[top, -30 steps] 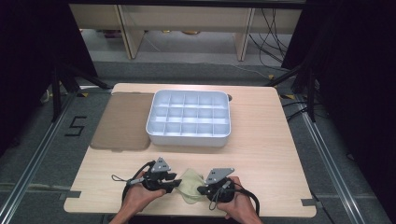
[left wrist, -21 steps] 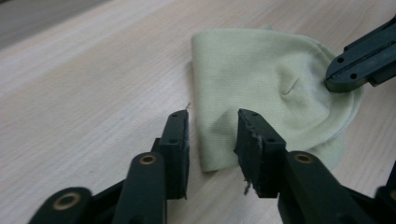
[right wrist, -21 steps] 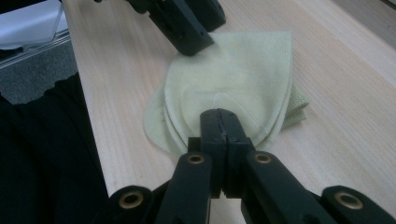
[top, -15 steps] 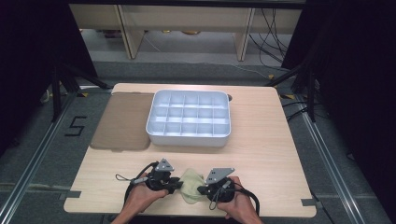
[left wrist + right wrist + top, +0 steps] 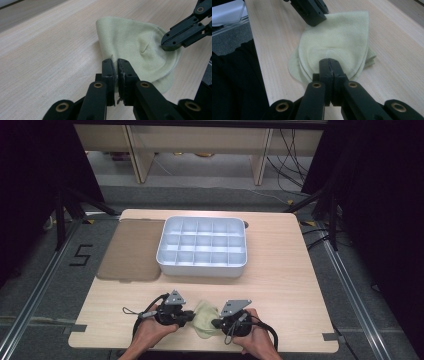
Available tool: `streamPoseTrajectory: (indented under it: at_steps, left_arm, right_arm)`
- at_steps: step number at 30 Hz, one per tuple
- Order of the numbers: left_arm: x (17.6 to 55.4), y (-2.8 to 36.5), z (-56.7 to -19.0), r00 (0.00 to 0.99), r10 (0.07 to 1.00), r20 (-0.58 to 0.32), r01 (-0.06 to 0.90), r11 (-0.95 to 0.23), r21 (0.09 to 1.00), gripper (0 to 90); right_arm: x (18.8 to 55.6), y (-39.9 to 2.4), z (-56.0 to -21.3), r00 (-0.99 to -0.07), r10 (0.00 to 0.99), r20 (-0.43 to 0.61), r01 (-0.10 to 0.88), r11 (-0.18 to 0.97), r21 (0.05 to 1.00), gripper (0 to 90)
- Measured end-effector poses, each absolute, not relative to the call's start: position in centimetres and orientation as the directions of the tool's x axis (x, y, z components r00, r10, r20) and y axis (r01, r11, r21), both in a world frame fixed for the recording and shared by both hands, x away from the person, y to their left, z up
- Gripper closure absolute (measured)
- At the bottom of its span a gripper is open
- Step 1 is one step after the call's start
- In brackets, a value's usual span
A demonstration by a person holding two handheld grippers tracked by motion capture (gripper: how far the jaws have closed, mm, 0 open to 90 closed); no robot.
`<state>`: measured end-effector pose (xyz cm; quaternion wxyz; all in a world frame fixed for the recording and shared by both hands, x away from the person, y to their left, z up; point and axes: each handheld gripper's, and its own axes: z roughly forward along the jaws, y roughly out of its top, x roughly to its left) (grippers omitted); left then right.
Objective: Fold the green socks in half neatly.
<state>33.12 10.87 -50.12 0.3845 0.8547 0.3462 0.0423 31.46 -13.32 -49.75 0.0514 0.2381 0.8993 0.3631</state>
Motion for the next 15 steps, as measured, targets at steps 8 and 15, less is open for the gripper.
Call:
streamPoseTrajectory:
  at_steps: [8, 15]
  left_arm:
    - [32.88, 10.8, -49.95, 0.753, 0.627, -0.2, 0.559, -0.45, 0.696, 83.3]
    - [32.84, 10.88, -49.68, 0.763, 0.62, -0.183, 0.545, -0.465, 0.698, 83.2]
  right_arm:
    - [31.5, -13.33, -49.79, -0.876, 0.476, 0.081, 0.394, 0.607, 0.69, 90.0]
    - [31.53, -13.62, -48.9, -0.876, 0.476, 0.075, 0.383, 0.592, 0.71, 90.0]
